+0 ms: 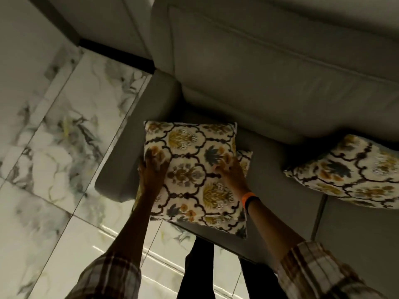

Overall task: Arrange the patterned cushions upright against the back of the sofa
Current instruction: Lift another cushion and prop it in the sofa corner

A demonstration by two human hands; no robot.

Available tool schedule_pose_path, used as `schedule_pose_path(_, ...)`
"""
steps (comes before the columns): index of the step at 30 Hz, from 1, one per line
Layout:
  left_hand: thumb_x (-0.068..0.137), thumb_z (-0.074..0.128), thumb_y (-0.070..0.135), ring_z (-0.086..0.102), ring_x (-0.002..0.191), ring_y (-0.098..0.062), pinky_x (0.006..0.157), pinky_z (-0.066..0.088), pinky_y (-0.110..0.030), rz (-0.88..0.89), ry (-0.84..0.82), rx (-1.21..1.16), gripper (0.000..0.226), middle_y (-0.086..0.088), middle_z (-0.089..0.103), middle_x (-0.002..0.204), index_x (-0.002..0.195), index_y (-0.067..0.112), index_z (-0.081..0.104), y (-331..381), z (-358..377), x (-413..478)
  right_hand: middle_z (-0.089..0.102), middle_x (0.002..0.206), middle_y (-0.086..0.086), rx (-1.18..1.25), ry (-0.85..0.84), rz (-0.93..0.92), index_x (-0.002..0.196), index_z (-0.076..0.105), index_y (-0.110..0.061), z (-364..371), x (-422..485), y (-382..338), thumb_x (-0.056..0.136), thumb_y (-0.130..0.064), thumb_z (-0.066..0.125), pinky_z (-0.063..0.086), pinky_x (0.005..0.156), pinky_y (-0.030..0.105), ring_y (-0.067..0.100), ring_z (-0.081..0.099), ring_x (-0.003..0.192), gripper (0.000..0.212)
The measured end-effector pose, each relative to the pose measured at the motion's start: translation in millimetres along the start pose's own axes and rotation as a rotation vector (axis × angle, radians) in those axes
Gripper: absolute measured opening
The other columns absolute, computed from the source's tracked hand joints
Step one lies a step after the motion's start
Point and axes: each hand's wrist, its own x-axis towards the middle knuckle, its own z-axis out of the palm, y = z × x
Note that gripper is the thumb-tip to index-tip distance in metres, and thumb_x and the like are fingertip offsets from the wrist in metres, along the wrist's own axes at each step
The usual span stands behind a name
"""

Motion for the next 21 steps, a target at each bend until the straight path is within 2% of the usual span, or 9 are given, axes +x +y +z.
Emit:
schedule_pose_path(3, 0.064, 0.056, 0.092, 0.051, 0.134, -0.039, 0.108, 0.045, -0.059, -0.179, -0.076, -0.236, 0.119, -0.015, 0.051, 0.149, 0.152, 0.017, 0.034, -31.1, 1.9, 39.5, 0.053, 0.150, 0.001, 0.117, 0.063, 0.060, 0.161, 0.036, -0.020, 6.6, 27.6, -5.2, 0.094, -0.030, 0.074, 0.057, 0.086, 0.029, 0.023, 0.059, 0.126, 0.077)
schedule_pose_path(6, 0.052, 0.071, 0.091, 0.058, 0.130, -0.030, 0.108, 0.047, -0.055, -0.281, -0.104, -0.430, 0.123, -0.006, 0.061, 0.142, 0.149, 0.021, 0.043, -41.3, 9.8, 54.8, 0.068, 0.135, 0.006, 0.198, 0.089, 0.141, 0.140, 0.060, -0.020, 6.1, 42.1, -11.7, 0.095, -0.044, 0.068, 0.054, 0.094, 0.035, 0.020, 0.067, 0.108, 0.052)
schedule_pose_path(8, 0.052, 0.066, 0.093, 0.055, 0.134, -0.030, 0.112, 0.045, -0.052, -0.287, -0.105, -0.414, 0.126, -0.005, 0.059, 0.146, 0.151, 0.018, 0.041, -25.9, 8.0, 47.2, 0.071, 0.136, 0.006, 0.252, 0.105, 0.104, 0.141, 0.063, -0.020, 10.9, 41.9, -12.6, 0.092, -0.050, 0.070, 0.056, 0.103, 0.039, 0.023, 0.069, 0.119, 0.059)
schedule_pose_path(9, 0.052, 0.062, 0.095, 0.053, 0.136, -0.032, 0.113, 0.043, -0.052, -0.283, -0.089, -0.380, 0.129, -0.007, 0.056, 0.148, 0.152, 0.017, 0.039, -14.4, 4.8, 40.1, 0.072, 0.134, 0.004, 0.303, 0.145, 0.052, 0.143, 0.061, -0.020, 13.4, 38.7, -11.9, 0.092, -0.050, 0.070, 0.059, 0.100, 0.037, 0.022, 0.069, 0.120, 0.060)
schedule_pose_path(12, 0.061, 0.066, 0.083, 0.054, 0.135, -0.028, 0.112, 0.046, -0.047, -0.147, 0.009, -0.384, 0.112, -0.006, 0.058, 0.146, 0.149, 0.016, 0.044, 21.8, -4.3, 9.9, 0.074, 0.112, -0.004, 0.437, 0.304, -0.139, 0.131, 0.065, -0.023, 7.4, 17.2, -12.4, 0.096, -0.053, 0.062, 0.061, 0.077, 0.024, 0.012, 0.071, 0.096, 0.046)
schedule_pose_path(13, 0.064, 0.069, 0.076, 0.056, 0.132, -0.023, 0.110, 0.047, -0.039, -0.084, 0.029, -0.419, 0.104, -0.002, 0.060, 0.143, 0.148, 0.018, 0.046, 34.1, -4.5, -2.4, 0.075, 0.112, -0.001, 0.491, 0.325, -0.160, 0.129, 0.067, -0.023, 0.5, 8.4, -13.5, 0.094, -0.061, 0.060, 0.062, 0.079, 0.030, 0.014, 0.072, 0.097, 0.052)
schedule_pose_path(16, 0.062, 0.072, 0.068, 0.057, 0.118, -0.005, 0.089, 0.047, -0.015, 0.059, 0.065, -0.495, 0.093, 0.013, 0.059, 0.128, 0.142, 0.026, 0.048, 83.8, 0.9, -40.6, 0.068, 0.141, 0.008, 0.642, 0.396, -0.186, 0.141, 0.063, -0.026, -36.2, -19.5, -15.5, 0.095, -0.067, 0.051, 0.050, 0.113, 0.048, 0.024, 0.065, 0.129, 0.062)
schedule_pose_path(19, 0.062, 0.078, 0.066, 0.061, 0.104, 0.014, 0.084, 0.051, -0.012, 0.215, 0.063, -0.524, 0.069, 0.029, 0.062, 0.116, 0.121, 0.048, 0.048, 144.7, 22.0, -77.3, 0.061, 0.147, -0.004, 0.730, 0.430, -0.275, 0.144, 0.053, -0.036, -93.6, -49.1, -17.1, 0.104, -0.059, 0.036, 0.044, 0.119, 0.045, 0.019, 0.058, 0.139, 0.049)
schedule_pose_path(21, 0.065, 0.083, 0.063, 0.066, 0.105, 0.010, 0.087, 0.058, -0.020, 0.319, 0.074, -0.552, 0.063, 0.028, 0.068, 0.110, 0.118, 0.047, 0.053, 189.5, 47.9, -104.9, 0.061, 0.148, -0.005, 0.731, 0.522, -0.345, 0.145, 0.054, -0.037, -146.8, -72.8, -12.2, 0.101, -0.064, 0.038, 0.046, 0.118, 0.045, 0.019, 0.058, 0.140, 0.054)
